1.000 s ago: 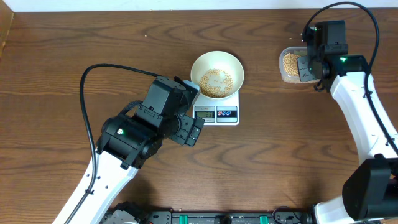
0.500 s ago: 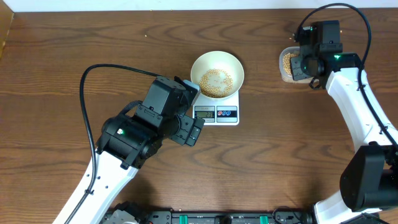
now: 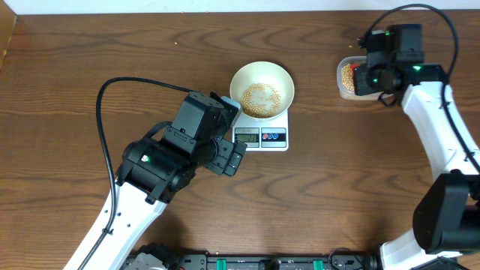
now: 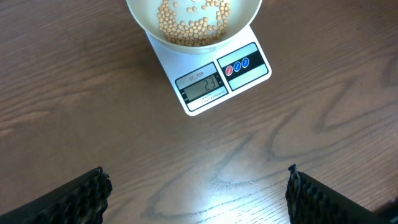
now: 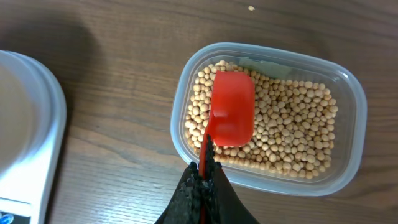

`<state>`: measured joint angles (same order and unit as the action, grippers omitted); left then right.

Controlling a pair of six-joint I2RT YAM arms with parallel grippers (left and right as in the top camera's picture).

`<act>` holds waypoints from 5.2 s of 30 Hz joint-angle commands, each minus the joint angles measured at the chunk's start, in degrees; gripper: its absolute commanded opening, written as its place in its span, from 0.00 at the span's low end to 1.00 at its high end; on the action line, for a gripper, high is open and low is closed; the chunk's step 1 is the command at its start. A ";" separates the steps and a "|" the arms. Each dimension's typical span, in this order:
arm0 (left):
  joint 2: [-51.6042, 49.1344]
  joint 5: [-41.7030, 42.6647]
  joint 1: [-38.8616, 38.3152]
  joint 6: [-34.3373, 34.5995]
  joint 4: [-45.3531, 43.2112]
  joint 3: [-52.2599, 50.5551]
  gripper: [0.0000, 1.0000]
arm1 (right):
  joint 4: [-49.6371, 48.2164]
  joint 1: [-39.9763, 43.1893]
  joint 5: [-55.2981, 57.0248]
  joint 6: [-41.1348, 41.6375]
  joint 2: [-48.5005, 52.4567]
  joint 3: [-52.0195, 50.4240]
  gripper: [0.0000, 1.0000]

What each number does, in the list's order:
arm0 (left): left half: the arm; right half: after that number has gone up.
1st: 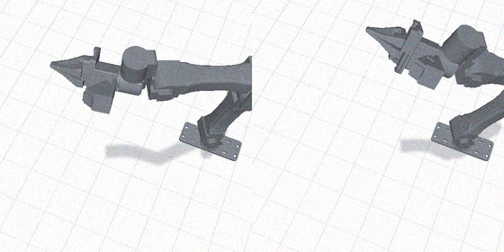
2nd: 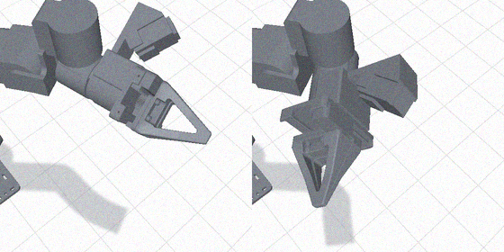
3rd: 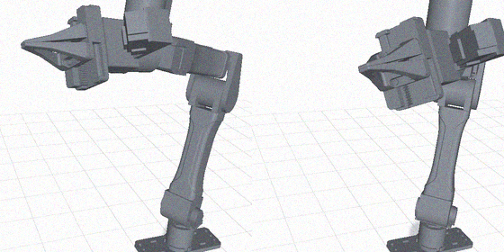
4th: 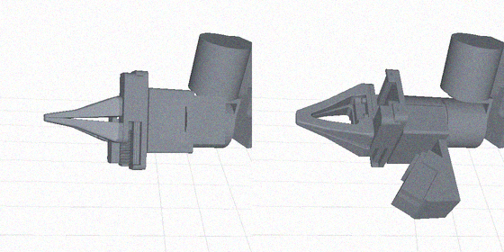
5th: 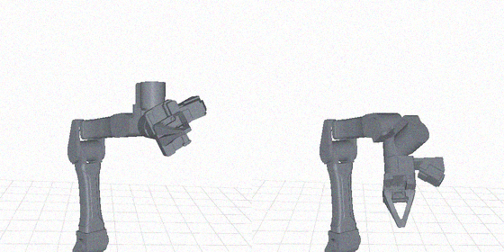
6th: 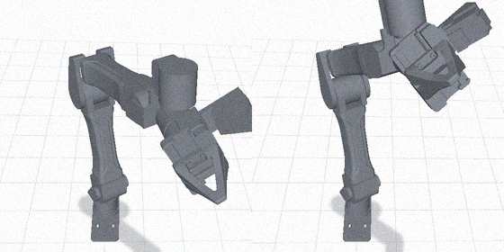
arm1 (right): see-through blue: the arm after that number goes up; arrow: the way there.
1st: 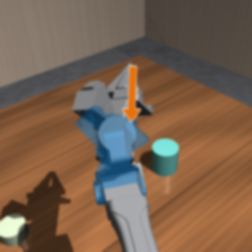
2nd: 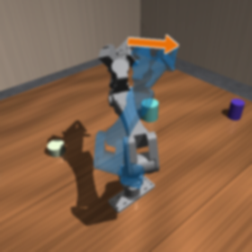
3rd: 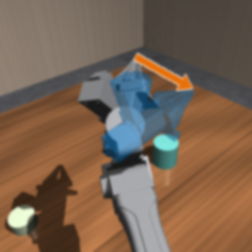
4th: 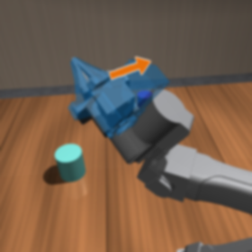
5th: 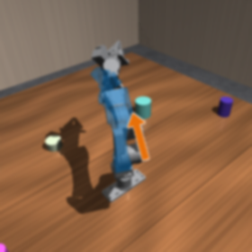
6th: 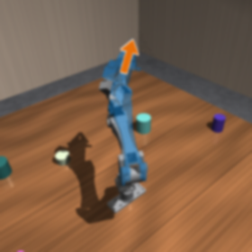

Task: Scoop item into bowl and weigh 50g on scale
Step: 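Dip the red scoop into the chickpeas again with the right gripper, then lift the filled scoop out of the tub with the right gripper, then carry the filled scoop left over the bowl on the scale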

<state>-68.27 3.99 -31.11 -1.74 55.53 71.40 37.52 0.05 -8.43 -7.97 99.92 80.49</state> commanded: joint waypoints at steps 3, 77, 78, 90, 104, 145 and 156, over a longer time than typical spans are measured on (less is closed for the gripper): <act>-0.33 0.09 0.35 -0.39 0.13 1.49 0.92 | 1.16 3.58 -11.21 0.20 0.17 0.04 0.01; -0.31 0.09 0.35 -0.39 0.13 1.49 0.92 | 3.08 18.47 -32.76 0.24 6.47 -0.42 0.01; -0.31 0.09 0.35 -0.42 0.13 1.49 0.92 | 3.17 18.75 -33.07 0.24 6.47 -0.42 0.01; -0.31 0.09 0.35 -0.42 0.13 1.49 0.92 | 3.63 21.79 -38.73 2.01 6.49 -0.42 0.01; -0.31 0.09 0.35 -0.39 0.13 1.49 0.92 | 2.05 22.27 -39.26 5.46 6.78 -0.42 0.01; -0.33 0.09 0.35 -0.42 0.13 1.49 0.92 | -7.54 28.20 -60.70 10.14 11.10 -0.42 0.01; -0.33 0.09 0.35 -0.39 0.13 1.49 0.92 | -8.24 27.69 -65.31 10.29 11.06 -0.39 0.01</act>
<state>-68.27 3.99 -31.11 -1.74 55.53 71.40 29.54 28.03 -69.06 1.98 110.98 80.38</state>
